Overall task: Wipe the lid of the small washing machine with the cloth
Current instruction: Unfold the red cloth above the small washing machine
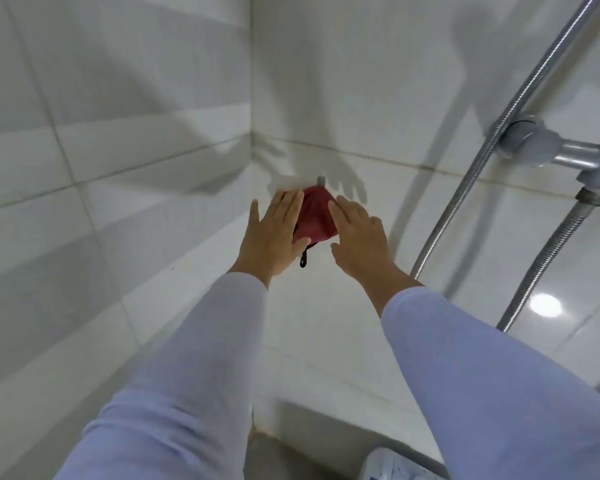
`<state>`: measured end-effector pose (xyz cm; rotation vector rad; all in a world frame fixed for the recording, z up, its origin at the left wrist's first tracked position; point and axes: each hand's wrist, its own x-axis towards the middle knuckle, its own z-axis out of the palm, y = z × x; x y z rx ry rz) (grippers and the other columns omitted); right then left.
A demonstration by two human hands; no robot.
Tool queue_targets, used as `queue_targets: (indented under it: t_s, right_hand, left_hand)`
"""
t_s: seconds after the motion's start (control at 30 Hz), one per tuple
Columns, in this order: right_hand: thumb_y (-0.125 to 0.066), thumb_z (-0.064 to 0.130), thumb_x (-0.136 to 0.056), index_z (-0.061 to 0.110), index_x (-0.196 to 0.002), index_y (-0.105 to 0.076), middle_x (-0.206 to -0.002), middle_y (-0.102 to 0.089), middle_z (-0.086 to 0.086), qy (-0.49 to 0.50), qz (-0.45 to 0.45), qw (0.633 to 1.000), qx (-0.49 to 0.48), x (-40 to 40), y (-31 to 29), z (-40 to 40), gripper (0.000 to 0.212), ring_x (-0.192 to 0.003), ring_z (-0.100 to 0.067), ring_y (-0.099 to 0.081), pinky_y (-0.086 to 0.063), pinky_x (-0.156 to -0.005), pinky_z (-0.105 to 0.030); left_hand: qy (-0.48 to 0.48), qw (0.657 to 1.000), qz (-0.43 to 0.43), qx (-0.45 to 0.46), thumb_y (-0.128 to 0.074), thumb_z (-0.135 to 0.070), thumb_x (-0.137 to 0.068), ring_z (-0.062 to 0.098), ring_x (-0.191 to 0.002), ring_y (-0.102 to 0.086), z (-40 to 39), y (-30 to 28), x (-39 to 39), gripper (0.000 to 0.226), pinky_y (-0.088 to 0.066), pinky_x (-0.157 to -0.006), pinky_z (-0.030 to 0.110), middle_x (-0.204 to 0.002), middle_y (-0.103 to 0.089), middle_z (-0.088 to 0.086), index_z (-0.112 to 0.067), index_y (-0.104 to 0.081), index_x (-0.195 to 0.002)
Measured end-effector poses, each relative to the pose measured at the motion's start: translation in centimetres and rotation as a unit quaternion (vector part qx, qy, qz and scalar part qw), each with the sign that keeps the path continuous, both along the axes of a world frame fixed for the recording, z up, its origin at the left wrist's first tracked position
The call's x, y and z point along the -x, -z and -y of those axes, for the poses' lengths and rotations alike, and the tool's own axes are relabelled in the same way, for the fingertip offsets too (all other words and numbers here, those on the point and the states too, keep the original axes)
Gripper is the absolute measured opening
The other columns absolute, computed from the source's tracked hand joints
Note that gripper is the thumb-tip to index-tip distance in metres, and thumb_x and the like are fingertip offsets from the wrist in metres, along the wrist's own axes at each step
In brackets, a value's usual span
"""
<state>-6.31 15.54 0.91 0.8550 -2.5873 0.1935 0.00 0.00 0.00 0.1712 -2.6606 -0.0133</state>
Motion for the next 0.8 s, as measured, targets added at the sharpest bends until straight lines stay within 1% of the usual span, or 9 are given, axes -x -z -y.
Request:
queue_targets:
  t_s: [0.1, 0.17, 0.23, 0.4, 0.47, 0.53, 0.67, 0.73, 0.8]
  right_hand:
    - [-0.070, 0.004, -0.067, 0.013, -0.134, -0.050, -0.134, -0.052, -0.009, -0.018, -0.069, 0.997, 0.034, 1.5, 0.8, 0.5, 0.070, -0.115, -0.031, -0.054, -0.044, -0.078, -0.039]
    - [-0.073, 0.000, -0.058, 0.012, -0.120, -0.062, -0.116, -0.063, -0.010, -0.026, -0.107, 0.993, 0.049, 2.4, 1.3, 0.8, 0.064, -0.095, -0.031, -0.062, -0.046, -0.063, -0.034]
    - [-0.070, -0.003, -0.057, 0.009, -0.109, -0.067, -0.104, -0.066, -0.012, -0.044, -0.127, 0.987, 0.083, 3.1, 1.6, 1.2, 0.054, -0.084, -0.033, -0.063, -0.047, -0.056, -0.033]
    - [-0.058, -0.002, -0.071, 0.003, -0.087, -0.071, -0.093, -0.066, -0.015, -0.075, -0.101, 0.982, 0.143, 3.1, 0.9, 1.2, 0.021, -0.080, -0.036, -0.061, -0.053, -0.057, -0.042]
    - [-0.052, 0.003, -0.080, 0.000, -0.090, -0.068, -0.099, -0.063, -0.017, -0.072, -0.086, 0.982, 0.151, 2.8, 0.2, 1.0, 0.019, -0.085, -0.037, -0.059, -0.052, -0.065, -0.044]
    - [-0.047, 0.004, -0.087, -0.002, -0.100, -0.063, -0.106, -0.059, -0.017, -0.071, -0.072, 0.982, 0.157, 2.0, -0.7, 0.6, 0.021, -0.091, -0.036, -0.057, -0.049, -0.073, -0.044]
    - [-0.039, 0.003, -0.093, -0.002, -0.106, -0.055, -0.110, -0.055, -0.016, -0.078, -0.035, 0.978, 0.190, 0.1, -3.3, -0.3, 0.021, -0.089, -0.031, -0.055, -0.041, -0.069, -0.033]
    - [-0.036, 0.003, -0.093, 0.000, -0.105, -0.052, -0.102, -0.057, -0.015, -0.078, 0.000, 0.974, 0.211, -1.1, -5.2, -0.9, 0.020, -0.085, -0.033, -0.056, -0.042, -0.068, -0.037]
    - [-0.034, 0.004, -0.093, 0.001, -0.104, -0.049, -0.090, -0.057, -0.013, -0.074, 0.038, 0.968, 0.238, -2.4, -7.1, -1.7, 0.019, -0.082, -0.034, -0.058, -0.045, -0.068, -0.041]
  left_hand:
    - [0.011, 0.999, 0.039, 0.009, -0.046, -0.054, -0.091, 0.018, -0.150, 0.006, 0.1, 1.4, 1.5, 0.089, -0.004, -0.119, 0.052, -0.163, 0.003, 0.001, -0.013, 0.002, -0.153]
    - [0.017, 0.999, 0.046, -0.001, -0.050, -0.055, -0.088, 0.018, -0.150, 0.006, 0.0, 2.6, 2.1, 0.094, -0.004, -0.119, 0.051, -0.163, 0.004, 0.002, -0.012, 0.003, -0.153]
    - [0.012, 0.999, 0.033, -0.011, -0.051, -0.050, -0.090, 0.019, -0.151, 0.004, -0.2, 3.5, 2.5, 0.092, -0.006, -0.119, 0.051, -0.163, 0.002, 0.003, -0.012, 0.003, -0.153]
    - [0.002, 0.999, -0.038, -0.029, -0.043, -0.031, -0.098, 0.020, -0.150, -0.013, -0.4, 4.0, 2.7, 0.061, -0.014, -0.117, 0.052, -0.160, -0.020, 0.005, -0.014, -0.020, -0.152]
    - [-0.011, 0.998, -0.057, -0.030, -0.042, -0.026, -0.099, 0.022, -0.145, -0.028, -0.3, 3.5, 2.5, 0.045, -0.017, -0.115, 0.052, -0.152, -0.037, 0.007, -0.011, -0.042, -0.141]
    - [-0.024, 0.996, -0.079, -0.044, -0.040, -0.022, -0.099, 0.027, -0.130, -0.046, -0.4, 2.6, 2.1, 0.034, -0.024, -0.111, 0.052, -0.134, -0.053, 0.010, -0.006, -0.053, -0.126]
    - [-0.040, 0.993, -0.096, -0.052, -0.032, -0.021, -0.102, 0.034, -0.094, -0.058, -1.0, -0.7, 0.8, 0.031, -0.041, -0.087, 0.043, -0.108, -0.060, 0.013, -0.002, -0.047, -0.122]
    - [-0.024, 0.989, -0.116, -0.093, -0.032, -0.020, -0.102, 0.034, -0.082, -0.057, -1.5, -2.9, 0.0, 0.029, -0.041, -0.071, 0.039, -0.101, -0.057, 0.013, 0.000, -0.044, -0.119]
    - [-0.008, 0.983, -0.134, -0.128, -0.032, -0.021, -0.102, 0.032, -0.075, -0.054, -2.1, -5.0, -0.9, 0.027, -0.041, -0.064, 0.037, -0.098, -0.053, 0.012, 0.000, -0.044, -0.115]
